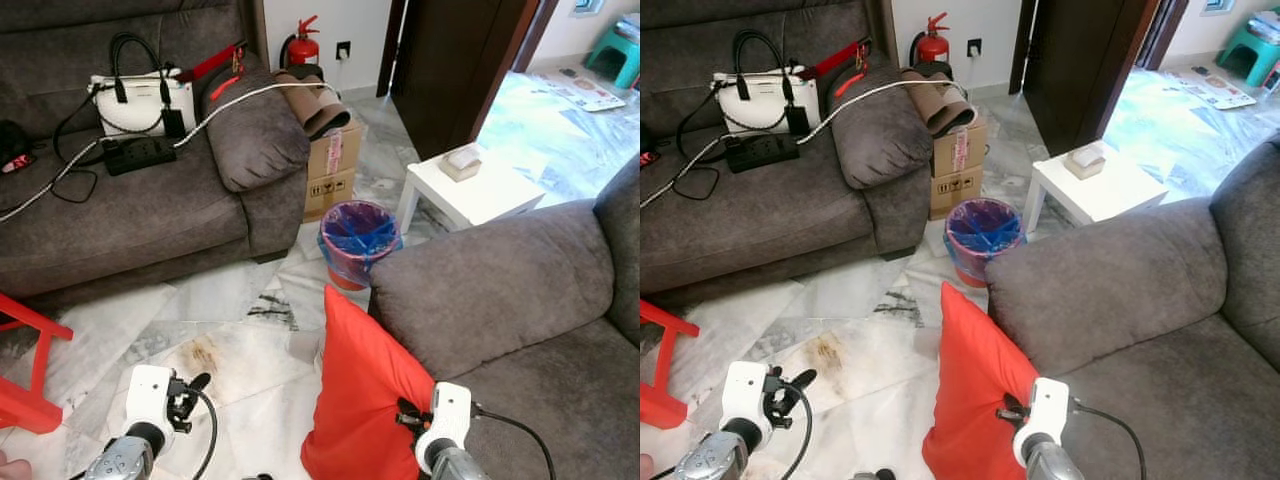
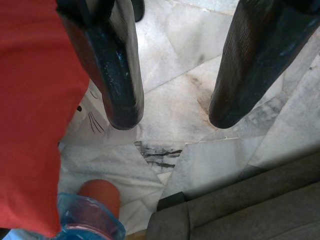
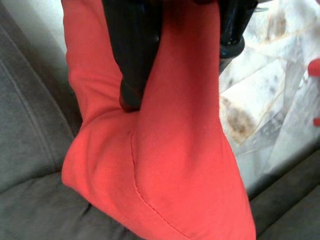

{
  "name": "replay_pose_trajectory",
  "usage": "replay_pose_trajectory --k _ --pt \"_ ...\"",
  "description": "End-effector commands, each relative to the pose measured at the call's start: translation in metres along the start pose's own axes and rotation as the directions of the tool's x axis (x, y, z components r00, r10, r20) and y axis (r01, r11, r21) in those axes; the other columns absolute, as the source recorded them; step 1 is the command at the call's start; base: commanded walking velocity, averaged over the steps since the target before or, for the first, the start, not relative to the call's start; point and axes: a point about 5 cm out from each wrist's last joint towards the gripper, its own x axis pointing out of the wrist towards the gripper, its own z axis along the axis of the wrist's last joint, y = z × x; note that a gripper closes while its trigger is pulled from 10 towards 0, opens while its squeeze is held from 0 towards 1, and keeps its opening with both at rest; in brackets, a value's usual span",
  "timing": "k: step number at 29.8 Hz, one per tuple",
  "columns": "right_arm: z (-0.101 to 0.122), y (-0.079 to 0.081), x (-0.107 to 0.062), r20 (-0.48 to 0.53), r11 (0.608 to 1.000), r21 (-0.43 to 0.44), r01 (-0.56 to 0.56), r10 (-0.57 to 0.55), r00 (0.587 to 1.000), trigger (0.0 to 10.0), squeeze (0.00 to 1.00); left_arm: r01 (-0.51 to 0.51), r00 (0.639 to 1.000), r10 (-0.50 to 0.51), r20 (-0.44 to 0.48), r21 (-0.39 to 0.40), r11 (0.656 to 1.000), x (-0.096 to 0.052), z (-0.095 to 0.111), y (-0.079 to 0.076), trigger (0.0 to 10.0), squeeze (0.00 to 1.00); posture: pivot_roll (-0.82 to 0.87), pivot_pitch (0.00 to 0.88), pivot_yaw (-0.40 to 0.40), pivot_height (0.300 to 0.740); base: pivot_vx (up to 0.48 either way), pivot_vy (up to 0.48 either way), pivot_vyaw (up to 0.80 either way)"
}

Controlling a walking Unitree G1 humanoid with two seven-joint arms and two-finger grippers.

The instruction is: Move the pillow to the sofa from floor

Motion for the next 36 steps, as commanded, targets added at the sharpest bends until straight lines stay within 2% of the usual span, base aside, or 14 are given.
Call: replay_pose_trajectory --k 1,12,19,30,36 --pt "0.018 -0.001 0.002 0.085 0.999 -0.042 -0.028 0.031 0.996 10.0 0.00 -0.002 1.000 0.002 -0.028 0.000 1.000 -0.006 -0.009 0.003 10.0 0.00 0.19 0.133 -0.006 0.740 0.000 0.000 0.00" --pt "0.016 -0.015 -0.003 0.087 0.999 -0.015 0.031 -0.030 0.996 10.0 0.00 0.017 0.999 -0.017 -0.033 -0.008 1.000 -0.004 -0.010 -0.005 10.0 0.00 0.18 0.116 -0.004 0.740 0.000 0.000 0.00" --pt "0.005 -0.014 -0.005 0.052 1.000 0.001 0.029 -0.029 0.998 10.0 0.00 0.023 0.999 -0.023 -0.037 -0.007 1.000 -0.004 -0.011 -0.006 10.0 0.00 0.18 0.108 -0.003 0.740 0.000 0.000 -0.75" --pt "0.006 -0.011 -0.004 0.059 1.000 -0.008 0.018 -0.018 0.998 10.0 0.00 0.024 0.999 -0.025 -0.031 -0.003 1.000 -0.005 -0.011 -0.006 10.0 0.00 0.18 0.107 -0.004 0.740 0.000 0.000 -0.80" --pt "0.011 -0.013 -0.004 0.085 1.000 -0.002 0.023 -0.022 0.996 10.0 0.00 0.026 0.999 -0.027 -0.031 -0.009 1.000 -0.005 -0.012 -0.008 10.0 0.00 0.18 0.123 -0.007 0.740 0.000 0.000 0.00"
